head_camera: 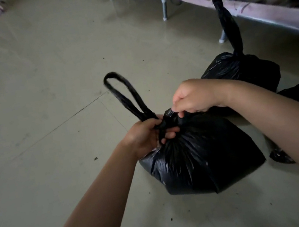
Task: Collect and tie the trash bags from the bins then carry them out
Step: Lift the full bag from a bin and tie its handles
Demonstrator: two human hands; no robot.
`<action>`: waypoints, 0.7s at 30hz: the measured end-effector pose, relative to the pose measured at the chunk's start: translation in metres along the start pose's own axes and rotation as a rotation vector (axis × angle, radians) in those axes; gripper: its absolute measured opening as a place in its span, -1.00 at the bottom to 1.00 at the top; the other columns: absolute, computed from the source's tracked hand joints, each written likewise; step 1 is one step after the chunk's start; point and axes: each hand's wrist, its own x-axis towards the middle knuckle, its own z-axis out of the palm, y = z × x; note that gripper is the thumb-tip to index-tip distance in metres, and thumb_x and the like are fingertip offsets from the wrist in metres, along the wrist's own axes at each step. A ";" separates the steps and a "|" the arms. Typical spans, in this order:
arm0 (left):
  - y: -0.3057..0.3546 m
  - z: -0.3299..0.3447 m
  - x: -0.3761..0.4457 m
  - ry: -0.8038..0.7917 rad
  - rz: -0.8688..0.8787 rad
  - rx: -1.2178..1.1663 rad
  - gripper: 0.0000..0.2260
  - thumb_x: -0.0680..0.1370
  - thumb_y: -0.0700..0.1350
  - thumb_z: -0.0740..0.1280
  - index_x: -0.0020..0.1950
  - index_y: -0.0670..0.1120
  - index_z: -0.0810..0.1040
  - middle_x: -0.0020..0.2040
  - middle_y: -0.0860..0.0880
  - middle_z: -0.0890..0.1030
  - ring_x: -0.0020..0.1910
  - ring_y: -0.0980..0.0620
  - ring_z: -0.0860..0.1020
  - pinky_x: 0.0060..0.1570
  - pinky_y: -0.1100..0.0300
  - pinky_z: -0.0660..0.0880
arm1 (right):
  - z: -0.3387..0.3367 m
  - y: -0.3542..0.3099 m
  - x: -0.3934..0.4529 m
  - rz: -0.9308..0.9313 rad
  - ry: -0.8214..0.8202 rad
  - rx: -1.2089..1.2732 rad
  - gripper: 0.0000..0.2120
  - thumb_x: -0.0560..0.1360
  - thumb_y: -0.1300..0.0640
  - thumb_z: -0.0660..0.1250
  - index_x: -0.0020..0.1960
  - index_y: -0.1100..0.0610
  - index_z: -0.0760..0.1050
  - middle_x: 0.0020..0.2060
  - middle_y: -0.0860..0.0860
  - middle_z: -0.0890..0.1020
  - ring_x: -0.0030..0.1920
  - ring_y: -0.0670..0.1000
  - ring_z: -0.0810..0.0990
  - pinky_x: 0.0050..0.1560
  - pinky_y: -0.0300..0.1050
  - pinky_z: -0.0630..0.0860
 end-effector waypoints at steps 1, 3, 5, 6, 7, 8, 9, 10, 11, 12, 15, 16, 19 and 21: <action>0.001 0.000 0.001 0.014 0.015 -0.057 -0.66 0.57 -0.27 -0.05 -0.17 -0.11 0.49 -0.41 -0.09 0.68 -0.53 0.10 0.60 -0.56 0.44 0.39 | 0.001 0.001 -0.002 -0.021 -0.022 0.012 -0.68 0.51 0.20 0.17 -0.42 0.13 0.43 -0.73 -0.11 0.27 -0.70 -0.14 0.14 -0.61 -0.31 0.11; 0.004 -0.002 0.005 0.083 0.063 -0.155 -0.67 0.57 -0.27 -0.04 -0.19 -0.11 0.47 -0.39 -0.07 0.67 -0.50 0.11 0.60 -0.53 0.42 0.41 | 0.006 0.007 -0.004 -0.037 -0.058 0.024 -0.65 0.55 0.16 0.15 -0.41 0.11 0.42 -0.77 -0.11 0.28 -0.71 -0.16 0.16 -0.64 -0.33 0.14; 0.005 -0.007 0.009 0.183 0.075 -0.210 -0.70 0.56 -0.27 -0.04 -0.23 -0.11 0.43 -0.41 -0.07 0.66 -0.51 0.10 0.58 -0.48 0.32 0.38 | 0.017 0.019 -0.004 -0.010 -0.097 0.077 -0.63 0.57 0.17 0.12 -0.40 0.10 0.40 -0.78 -0.11 0.28 -0.69 -0.17 0.18 -0.62 -0.33 0.16; 0.005 -0.009 0.011 0.218 0.072 -0.214 -0.70 0.56 -0.27 -0.04 -0.25 -0.11 0.41 -0.45 -0.06 0.66 -0.54 0.10 0.57 -0.44 0.30 0.34 | 0.023 0.026 -0.004 0.013 -0.117 0.110 -0.63 0.58 0.18 0.11 -0.40 0.11 0.39 -0.78 -0.11 0.27 -0.68 -0.17 0.17 -0.60 -0.31 0.17; 0.004 -0.011 0.011 0.242 0.072 -0.208 -0.70 0.56 -0.28 -0.04 -0.27 -0.11 0.39 -0.48 -0.04 0.66 -0.57 0.10 0.57 -0.41 0.29 0.30 | 0.028 0.033 -0.004 0.033 -0.136 0.150 -0.63 0.58 0.18 0.10 -0.39 0.12 0.38 -0.78 -0.12 0.26 -0.68 -0.17 0.17 -0.60 -0.31 0.16; 0.003 -0.012 0.012 0.263 0.080 -0.199 -0.70 0.56 -0.29 -0.04 -0.28 -0.11 0.38 -0.49 -0.03 0.65 -0.58 0.11 0.56 -0.41 0.29 0.28 | 0.032 0.039 -0.003 0.051 -0.158 0.190 -0.64 0.59 0.19 0.09 -0.38 0.13 0.37 -0.77 -0.12 0.26 -0.68 -0.18 0.17 -0.61 -0.33 0.16; 0.001 -0.013 0.012 0.280 0.097 -0.194 -0.70 0.55 -0.29 -0.03 -0.29 -0.11 0.38 -0.50 -0.03 0.65 -0.57 0.11 0.56 -0.42 0.29 0.28 | 0.035 0.045 -0.002 0.063 -0.183 0.223 -0.64 0.59 0.19 0.08 -0.37 0.13 0.37 -0.77 -0.13 0.26 -0.69 -0.19 0.16 -0.63 -0.36 0.16; 0.000 -0.013 0.013 0.294 0.123 -0.193 -0.70 0.55 -0.30 -0.02 -0.29 -0.11 0.39 -0.51 -0.02 0.64 -0.57 0.11 0.55 -0.45 0.30 0.29 | 0.037 0.050 0.000 0.072 -0.208 0.239 -0.64 0.59 0.19 0.07 -0.37 0.13 0.37 -0.76 -0.13 0.26 -0.69 -0.19 0.16 -0.64 -0.37 0.16; -0.002 -0.013 0.014 0.301 0.155 -0.202 -0.70 0.55 -0.32 0.00 -0.30 -0.12 0.40 -0.52 -0.01 0.63 -0.56 0.11 0.54 -0.49 0.32 0.32 | 0.040 0.055 0.001 0.082 -0.229 0.234 -0.64 0.60 0.18 0.07 -0.37 0.12 0.37 -0.75 -0.13 0.27 -0.69 -0.18 0.17 -0.64 -0.38 0.17; -0.003 -0.011 0.014 0.298 0.191 -0.213 -0.70 0.54 -0.35 0.03 -0.30 -0.13 0.41 -0.53 0.01 0.62 -0.57 0.13 0.54 -0.53 0.33 0.34 | 0.042 0.060 0.003 0.092 -0.245 0.203 -0.64 0.60 0.17 0.07 -0.36 0.11 0.37 -0.76 -0.13 0.28 -0.69 -0.18 0.18 -0.63 -0.38 0.19; -0.010 -0.010 0.014 0.262 0.251 -0.141 -0.69 0.48 -0.50 0.12 -0.32 -0.15 0.43 -0.55 0.05 0.57 -0.56 0.17 0.53 -0.58 0.39 0.37 | 0.049 0.073 0.002 0.107 -0.305 0.080 -0.66 0.59 0.15 0.07 -0.32 0.09 0.41 -0.73 -0.11 0.39 -0.66 -0.18 0.29 -0.55 -0.40 0.29; -0.012 -0.012 0.013 0.254 0.239 -0.090 -0.68 0.45 -0.53 0.14 -0.35 -0.15 0.41 -0.54 0.05 0.55 -0.56 0.18 0.52 -0.57 0.39 0.39 | 0.049 0.075 0.000 0.120 -0.317 0.059 -0.68 0.59 0.15 0.07 -0.30 0.10 0.43 -0.68 -0.11 0.44 -0.62 -0.19 0.34 -0.51 -0.41 0.31; -0.016 -0.019 0.011 0.264 0.165 0.059 -0.61 0.42 -0.56 0.19 -0.41 -0.10 0.30 -0.54 0.05 0.49 -0.60 0.15 0.47 -0.58 0.39 0.40 | 0.035 0.078 -0.002 0.099 -0.233 -0.064 -0.75 0.58 0.15 0.11 -0.16 0.18 0.51 -0.49 -0.03 0.48 -0.45 -0.09 0.40 -0.39 -0.32 0.35; -0.017 -0.020 0.010 0.264 0.144 0.161 -0.58 0.41 -0.56 0.21 -0.42 -0.09 0.23 -0.51 0.02 0.46 -0.62 0.15 0.45 -0.58 0.39 0.40 | 0.021 0.073 -0.002 0.039 -0.141 -0.241 -0.77 0.56 0.17 0.17 -0.11 0.25 0.55 -0.41 -0.02 0.51 -0.33 -0.05 0.45 -0.31 -0.25 0.33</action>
